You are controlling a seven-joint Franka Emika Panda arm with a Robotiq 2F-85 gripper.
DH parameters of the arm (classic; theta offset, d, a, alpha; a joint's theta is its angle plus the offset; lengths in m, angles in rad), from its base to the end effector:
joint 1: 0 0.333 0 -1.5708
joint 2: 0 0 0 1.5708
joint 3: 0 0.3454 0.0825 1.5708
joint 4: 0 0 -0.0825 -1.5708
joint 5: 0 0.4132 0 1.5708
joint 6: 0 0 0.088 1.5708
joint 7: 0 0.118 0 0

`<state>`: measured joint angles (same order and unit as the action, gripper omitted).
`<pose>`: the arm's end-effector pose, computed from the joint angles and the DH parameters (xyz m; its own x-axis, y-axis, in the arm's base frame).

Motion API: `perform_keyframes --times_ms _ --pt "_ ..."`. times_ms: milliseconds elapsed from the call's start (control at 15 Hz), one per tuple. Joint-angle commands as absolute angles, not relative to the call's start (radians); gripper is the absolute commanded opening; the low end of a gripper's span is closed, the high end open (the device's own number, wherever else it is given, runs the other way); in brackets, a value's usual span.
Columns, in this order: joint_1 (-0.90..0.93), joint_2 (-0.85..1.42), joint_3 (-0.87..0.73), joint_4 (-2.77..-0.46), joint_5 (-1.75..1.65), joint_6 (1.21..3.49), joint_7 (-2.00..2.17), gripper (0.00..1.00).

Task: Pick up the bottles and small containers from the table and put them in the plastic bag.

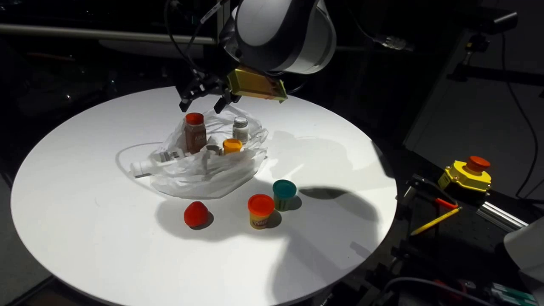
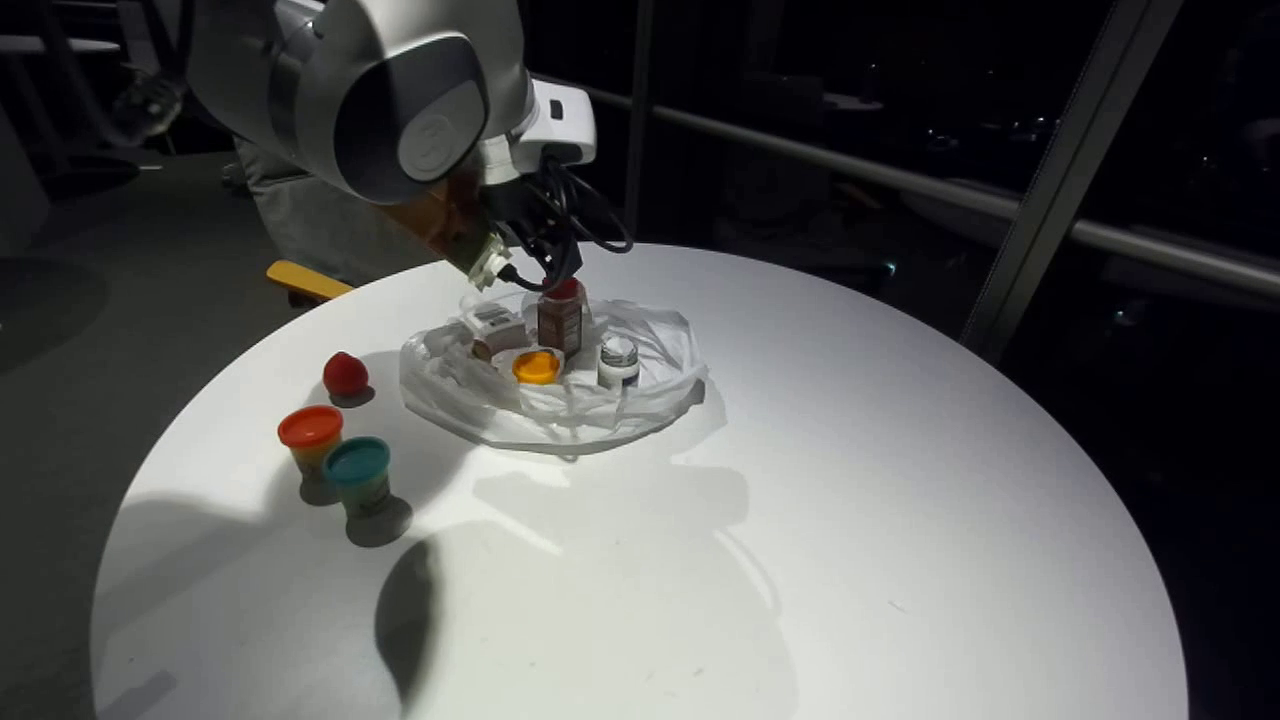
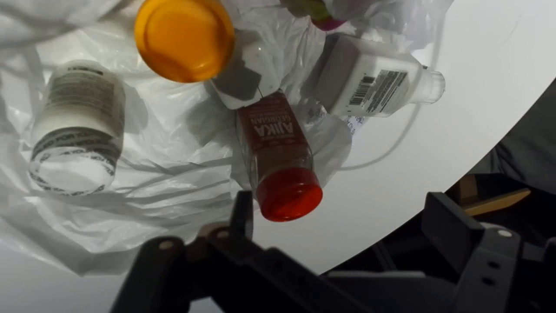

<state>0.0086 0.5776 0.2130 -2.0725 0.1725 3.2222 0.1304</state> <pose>0.6521 0.1219 0.2055 0.8482 -0.2018 0.4898 -0.0778 -0.9620 -0.2616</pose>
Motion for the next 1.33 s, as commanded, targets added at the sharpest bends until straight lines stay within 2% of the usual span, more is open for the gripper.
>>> perform_keyframes --times_ms 0,67,400,467,600,867,1267 --pt "0.050 0.447 0.154 -2.168 0.204 3.162 0.186 1.00" --pt "0.176 0.386 0.002 -2.211 0.215 3.107 0.251 1.00" --pt "0.460 0.249 -0.367 -2.328 -0.111 2.826 0.598 1.00" --pt "0.488 0.238 -0.394 -2.328 -0.169 2.745 0.645 1.00" --pt "0.421 0.211 -0.294 -2.332 -0.245 2.580 0.675 1.00" --pt "0.325 0.222 -0.117 -2.323 -0.185 2.364 0.616 1.00" --pt "0.213 0.235 0.012 -2.388 -0.039 2.434 0.462 1.00"
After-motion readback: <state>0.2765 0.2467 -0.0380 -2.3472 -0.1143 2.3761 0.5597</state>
